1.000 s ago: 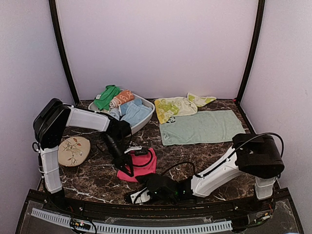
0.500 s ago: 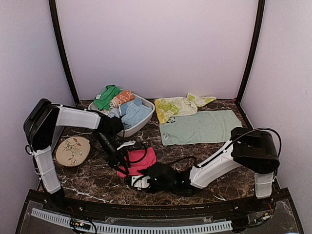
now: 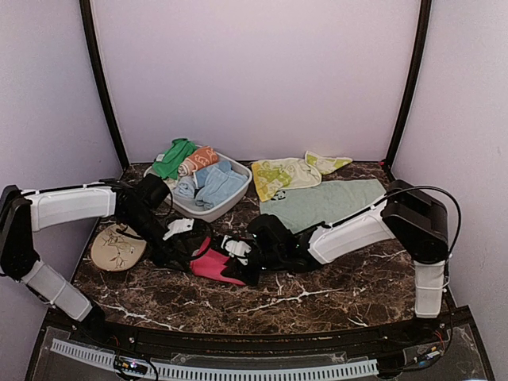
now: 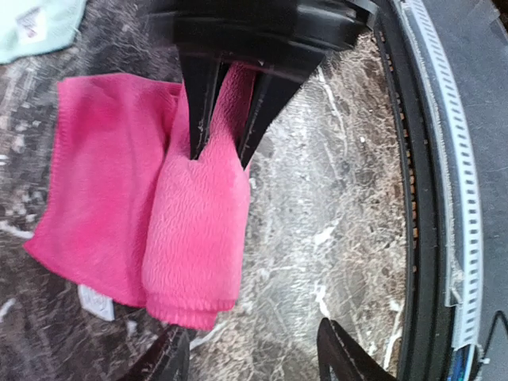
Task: Roll the towels
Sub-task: Roll the towel at the center of the board.
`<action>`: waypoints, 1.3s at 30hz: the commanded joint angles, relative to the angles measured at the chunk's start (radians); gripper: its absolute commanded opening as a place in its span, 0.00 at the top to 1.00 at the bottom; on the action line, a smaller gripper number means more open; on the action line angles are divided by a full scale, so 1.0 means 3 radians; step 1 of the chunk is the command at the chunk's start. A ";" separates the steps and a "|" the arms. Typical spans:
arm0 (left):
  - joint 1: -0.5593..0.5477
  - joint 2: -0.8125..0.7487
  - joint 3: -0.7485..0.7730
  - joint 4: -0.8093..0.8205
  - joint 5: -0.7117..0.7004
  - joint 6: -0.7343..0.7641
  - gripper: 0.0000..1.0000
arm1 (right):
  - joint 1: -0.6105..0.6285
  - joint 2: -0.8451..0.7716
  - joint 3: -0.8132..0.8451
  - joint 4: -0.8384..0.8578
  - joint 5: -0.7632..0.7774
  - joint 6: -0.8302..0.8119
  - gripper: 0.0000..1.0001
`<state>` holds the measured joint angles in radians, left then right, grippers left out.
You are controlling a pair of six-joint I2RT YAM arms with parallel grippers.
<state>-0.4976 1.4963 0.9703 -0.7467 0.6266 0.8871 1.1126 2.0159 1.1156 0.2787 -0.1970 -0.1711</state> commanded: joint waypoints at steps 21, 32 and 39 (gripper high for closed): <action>-0.0842 0.0002 -0.0182 0.1325 -0.0978 -0.0013 0.49 | -0.0686 0.0963 0.0958 -0.1502 -0.1896 0.1796 0.87; -0.0826 0.0318 -0.0451 0.1734 -0.1369 0.0050 0.59 | -0.0740 0.0966 0.0981 -0.1309 -0.2068 0.2103 0.82; -0.0451 0.0610 -0.0233 0.1227 -0.0666 -0.0301 0.76 | -0.0779 0.0347 0.0393 -0.0448 -0.1598 0.2131 0.58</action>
<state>-0.7025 1.6062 0.8730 -0.2382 0.3214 0.8700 0.8848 2.2105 1.3708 0.0937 -0.8062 0.4595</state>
